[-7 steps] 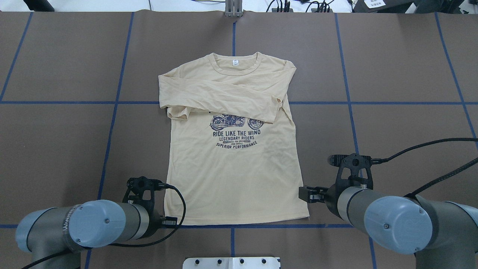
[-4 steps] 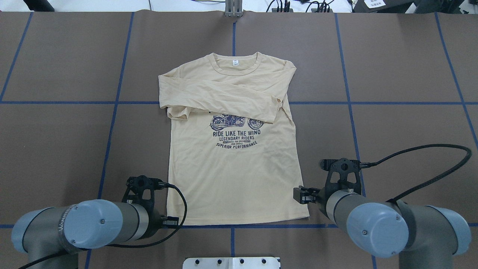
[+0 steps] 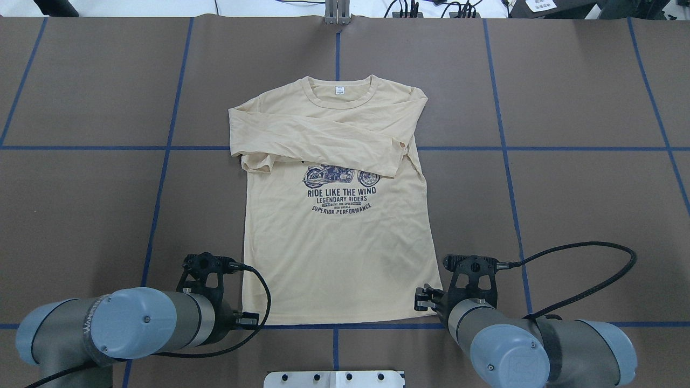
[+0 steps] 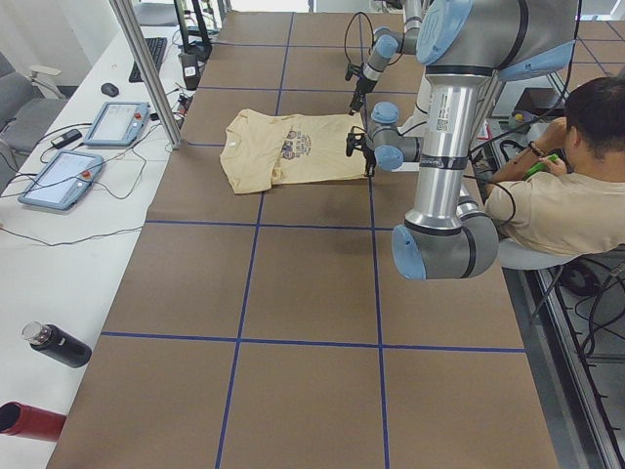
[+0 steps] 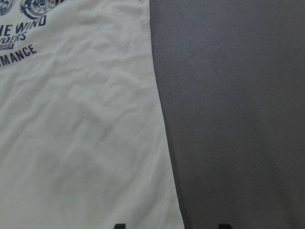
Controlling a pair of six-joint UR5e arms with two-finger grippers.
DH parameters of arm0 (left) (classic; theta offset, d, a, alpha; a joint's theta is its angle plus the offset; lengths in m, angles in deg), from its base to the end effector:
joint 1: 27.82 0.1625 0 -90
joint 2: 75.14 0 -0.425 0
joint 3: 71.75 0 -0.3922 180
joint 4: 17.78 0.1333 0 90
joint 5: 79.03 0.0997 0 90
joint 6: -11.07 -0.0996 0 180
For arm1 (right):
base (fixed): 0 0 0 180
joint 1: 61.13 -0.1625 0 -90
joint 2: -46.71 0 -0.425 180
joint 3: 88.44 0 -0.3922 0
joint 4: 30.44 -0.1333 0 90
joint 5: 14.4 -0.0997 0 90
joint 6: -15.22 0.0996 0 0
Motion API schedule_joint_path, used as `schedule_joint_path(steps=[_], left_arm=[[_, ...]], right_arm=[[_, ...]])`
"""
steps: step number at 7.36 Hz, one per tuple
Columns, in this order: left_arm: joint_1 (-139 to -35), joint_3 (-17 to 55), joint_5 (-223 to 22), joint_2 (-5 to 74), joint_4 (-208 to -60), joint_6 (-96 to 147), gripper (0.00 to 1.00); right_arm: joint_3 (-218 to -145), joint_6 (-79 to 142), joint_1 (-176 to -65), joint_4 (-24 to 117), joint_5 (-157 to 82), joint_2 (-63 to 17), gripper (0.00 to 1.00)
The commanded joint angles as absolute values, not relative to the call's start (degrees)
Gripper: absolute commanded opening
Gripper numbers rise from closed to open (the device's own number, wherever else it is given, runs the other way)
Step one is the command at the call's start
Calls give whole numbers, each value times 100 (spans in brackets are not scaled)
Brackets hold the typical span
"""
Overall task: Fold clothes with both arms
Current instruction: 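Move both grippers to the hem corners nearest the robot and grasp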
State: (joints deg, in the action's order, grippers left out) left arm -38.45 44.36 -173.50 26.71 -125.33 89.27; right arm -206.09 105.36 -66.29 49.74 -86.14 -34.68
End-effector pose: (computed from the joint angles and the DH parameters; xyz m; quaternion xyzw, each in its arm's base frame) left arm 0.5025 -0.2220 0.3112 0.0567 0.4632 0.0272 0.8840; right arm -0.5003 -0.2104 0.3445 0.1628 -0.3796 0.1040 0.9047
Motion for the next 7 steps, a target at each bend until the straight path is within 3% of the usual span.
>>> schedule_joint_path(steps=[1, 7], left_arm=[[-3854, 4453, -17351, 2664, -12536, 8929, 0], [-3863, 4488, -17351, 2655, -12536, 8930, 0]], right_arm=[[-20586, 10540, -6579, 4928, -8568, -3529, 43], [-20507, 10706, -6386, 4989, -8366, -3538, 41]])
